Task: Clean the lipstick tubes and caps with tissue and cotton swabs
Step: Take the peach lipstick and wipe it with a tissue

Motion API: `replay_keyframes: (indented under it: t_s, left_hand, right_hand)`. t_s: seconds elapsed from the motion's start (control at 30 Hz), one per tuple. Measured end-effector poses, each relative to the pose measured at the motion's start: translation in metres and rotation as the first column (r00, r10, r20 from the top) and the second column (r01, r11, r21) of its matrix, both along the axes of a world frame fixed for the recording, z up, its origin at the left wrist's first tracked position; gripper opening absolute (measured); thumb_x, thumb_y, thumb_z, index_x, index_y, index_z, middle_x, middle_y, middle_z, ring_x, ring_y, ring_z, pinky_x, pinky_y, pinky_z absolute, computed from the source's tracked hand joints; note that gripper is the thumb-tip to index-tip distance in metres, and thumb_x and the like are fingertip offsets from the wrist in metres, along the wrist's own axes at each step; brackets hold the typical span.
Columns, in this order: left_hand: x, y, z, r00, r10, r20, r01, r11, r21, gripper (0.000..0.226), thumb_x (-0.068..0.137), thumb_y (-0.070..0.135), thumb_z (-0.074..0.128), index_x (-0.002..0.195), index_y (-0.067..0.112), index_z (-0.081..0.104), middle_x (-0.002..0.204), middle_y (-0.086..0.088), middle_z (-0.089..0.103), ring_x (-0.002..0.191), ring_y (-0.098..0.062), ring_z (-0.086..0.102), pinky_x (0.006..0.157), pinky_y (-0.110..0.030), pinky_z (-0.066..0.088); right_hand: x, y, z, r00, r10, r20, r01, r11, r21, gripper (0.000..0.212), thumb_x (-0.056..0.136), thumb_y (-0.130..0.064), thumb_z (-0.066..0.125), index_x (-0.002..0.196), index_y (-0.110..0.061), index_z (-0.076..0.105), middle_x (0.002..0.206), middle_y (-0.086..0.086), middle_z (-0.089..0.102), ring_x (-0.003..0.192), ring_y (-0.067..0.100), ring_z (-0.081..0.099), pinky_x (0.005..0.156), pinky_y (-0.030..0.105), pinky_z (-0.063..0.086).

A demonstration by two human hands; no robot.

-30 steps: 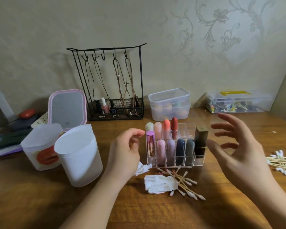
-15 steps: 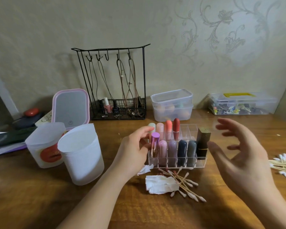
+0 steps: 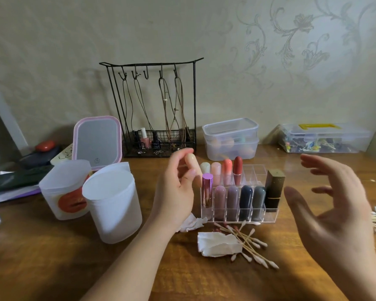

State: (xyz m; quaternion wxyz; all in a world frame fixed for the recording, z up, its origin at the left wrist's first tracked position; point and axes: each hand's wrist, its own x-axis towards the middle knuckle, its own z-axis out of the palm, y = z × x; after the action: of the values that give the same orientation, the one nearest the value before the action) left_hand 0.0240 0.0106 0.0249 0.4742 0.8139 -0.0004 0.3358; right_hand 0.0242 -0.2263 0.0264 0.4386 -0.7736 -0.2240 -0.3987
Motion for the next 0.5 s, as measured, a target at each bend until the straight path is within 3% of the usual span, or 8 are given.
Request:
replay_keyframes:
  t_s: [0.07,0.1,0.2,0.3,0.4,0.5]
  left_hand:
    - [-0.006,0.0,0.007,0.99,0.021,0.139,-0.009,0.996,-0.088,0.039,0.096,0.01,0.052,0.129,0.03,0.047,0.12,0.002,0.061,0.108,-0.014,0.063,0.091,-0.031,0.054]
    - [-0.014,-0.003,0.011,0.978,0.021,0.206,0.0,0.995,-0.099,0.039,0.097,0.01,0.051,0.131,0.028,0.046,0.118,0.001,0.061,0.106,-0.017,0.064,0.091,-0.034,0.053]
    - [-0.045,-0.024,0.019,0.945,-0.122,0.303,0.122,0.992,0.017,0.046,0.096,0.01,0.053,0.138,0.021,0.039,0.109,0.005,0.062,0.099,-0.014,0.065,0.085,-0.019,0.049]
    - [-0.06,-0.046,0.016,0.919,-0.315,0.238,0.266,0.939,0.217,0.065,0.088,0.006,0.064,0.143,0.019,0.032,0.11,0.004,0.063,0.103,-0.004,0.062,0.085,-0.011,0.046]
    - [-0.057,-0.051,0.008,0.923,-0.33,0.196,0.242,0.897,0.371,0.082,0.079,0.002,0.074,0.146,0.019,0.029,0.109,0.004,0.065,0.106,0.005,0.057,0.093,-0.007,0.04]
    - [-0.06,-0.052,0.008,0.925,-0.305,0.227,0.224,0.92,0.322,0.072,0.081,0.02,0.076,0.142,0.023,0.037,0.108,0.012,0.066,0.109,0.003,0.059,0.096,-0.015,0.044]
  right_hand:
    - [-0.004,0.003,0.0,0.998,0.042,0.041,-0.042,0.999,0.003,0.043,0.083,-0.027,0.063,0.125,-0.026,0.054,0.116,-0.014,0.056,0.107,0.018,0.056,0.077,0.037,0.049]
    - [-0.007,0.005,0.0,0.995,0.086,0.053,-0.087,0.996,0.023,0.039,0.085,-0.03,0.061,0.123,-0.027,0.055,0.113,-0.015,0.06,0.102,0.017,0.058,0.075,0.034,0.05]
    - [-0.017,0.012,-0.001,0.947,0.32,0.028,-0.321,0.941,0.104,0.032,0.09,-0.041,0.061,0.119,-0.028,0.062,0.099,-0.013,0.068,0.086,0.017,0.066,0.073,0.031,0.054]
    - [-0.024,0.018,0.001,0.879,0.477,-0.033,-0.467,0.871,0.152,0.038,0.088,-0.059,0.061,0.117,-0.035,0.063,0.087,-0.006,0.068,0.073,0.021,0.066,0.067,0.032,0.054]
    - [-0.024,0.019,0.0,0.9,0.43,-0.069,-0.424,0.901,0.092,0.026,0.087,-0.052,0.063,0.106,-0.036,0.065,0.073,-0.008,0.064,0.061,0.011,0.064,0.061,0.016,0.049]
    - [-0.022,0.016,-0.001,0.887,0.447,-0.114,-0.432,0.892,0.137,0.019,0.087,-0.044,0.061,0.099,-0.03,0.065,0.066,-0.004,0.063,0.055,0.013,0.061,0.056,0.017,0.048]
